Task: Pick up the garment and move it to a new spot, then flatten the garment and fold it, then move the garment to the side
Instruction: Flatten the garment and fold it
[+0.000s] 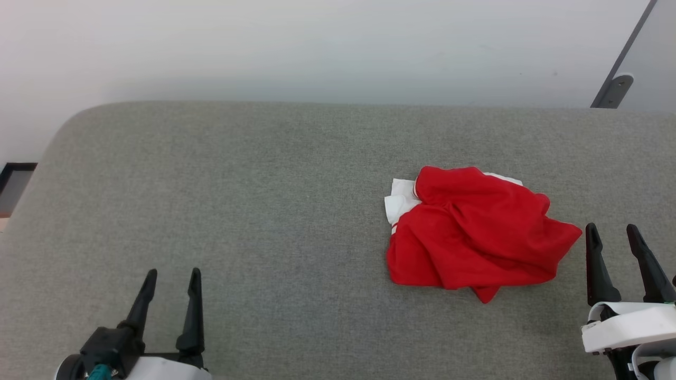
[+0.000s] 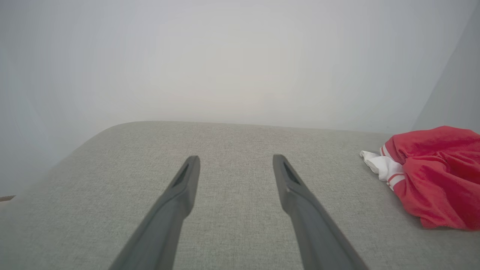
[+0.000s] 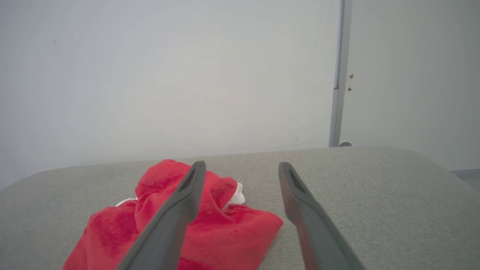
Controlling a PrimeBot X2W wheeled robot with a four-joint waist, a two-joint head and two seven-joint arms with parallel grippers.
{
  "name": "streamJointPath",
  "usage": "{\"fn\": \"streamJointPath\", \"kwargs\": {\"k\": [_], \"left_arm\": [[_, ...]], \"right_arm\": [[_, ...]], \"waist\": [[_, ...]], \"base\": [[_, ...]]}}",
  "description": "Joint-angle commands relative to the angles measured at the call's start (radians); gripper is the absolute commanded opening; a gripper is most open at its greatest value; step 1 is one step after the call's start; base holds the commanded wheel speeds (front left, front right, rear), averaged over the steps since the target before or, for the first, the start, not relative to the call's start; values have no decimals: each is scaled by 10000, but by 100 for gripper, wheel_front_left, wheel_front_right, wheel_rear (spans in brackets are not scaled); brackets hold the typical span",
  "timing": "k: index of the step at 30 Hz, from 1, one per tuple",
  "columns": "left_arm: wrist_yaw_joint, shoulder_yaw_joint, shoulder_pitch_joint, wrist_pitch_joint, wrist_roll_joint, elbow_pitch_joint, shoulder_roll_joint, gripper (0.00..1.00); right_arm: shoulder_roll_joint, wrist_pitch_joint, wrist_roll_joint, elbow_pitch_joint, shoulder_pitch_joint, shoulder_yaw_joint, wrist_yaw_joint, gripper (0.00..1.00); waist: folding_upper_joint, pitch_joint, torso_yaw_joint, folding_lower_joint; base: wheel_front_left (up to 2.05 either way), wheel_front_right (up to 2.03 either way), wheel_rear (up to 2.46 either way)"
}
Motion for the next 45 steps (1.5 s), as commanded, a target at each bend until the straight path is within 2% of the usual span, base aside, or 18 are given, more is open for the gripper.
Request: {"fn": "streamJointPath", "kwargs": {"k": [1,5,11,14,17,21,25,29,33,38,45], "left_arm": [[-61,18,4,-1,25,-10,-49,100],[-81,-472,-425,-1,-156,252,102,100],[-66,-2244,-2422,42,-761,1423,1198,100],[-67,-3256,-3907,612,-1407,2200,1846,100],[-58,-4106,-5200,1779,-2786,3076,2004,100],[-56,-5312,-6875,3768,-4325,4039,2601,100],[-58,-6140,-8100,5433,-5736,4978,2876,100],[-58,-6505,-8975,7266,-7346,5609,2966,100],[-58,-6779,-9559,8879,-8386,5998,3105,100],[-59,-7183,-10055,9822,-8649,6384,3250,100],[-59,-7557,-10097,10199,-9037,6584,3258,100]], "right_arm": [[20,-5,-50,-16,-21,9,-14,100],[111,-7,19,40,-206,71,-14,100],[265,-5,104,67,-469,198,-14,100],[418,-5,162,30,-659,252,-14,100],[564,-7,187,-27,-834,276,-14,100],[766,-7,231,-66,-1078,304,-14,100],[941,-7,310,-51,-1222,213,-14,100],[1103,-7,349,-35,-1220,143,-14,100],[1242,-5,385,-49,-1178,50,-14,100],[1359,-6,434,-112,-1386,111,-14,100],[1444,-5,481,-168,-1574,164,-14,100]], "waist": [[0,29,-30,0],[0,181,-157,0],[0,443,-512,0],[0,675,-870,0],[0,999,-1299,0],[0,1499,-2006,0],[0,1881,-2637,0],[0,2095,-3164,0],[0,2201,-3485,0],[0,2462,-3760,0],[0,2827,-3991,0]], "base": [[0,0,0],[0,0,0],[0,0,0],[0,0,0],[0,0,0],[0,0,0],[0,0,0],[0,0,0],[0,0,0],[0,0,0],[0,0,0]]}}
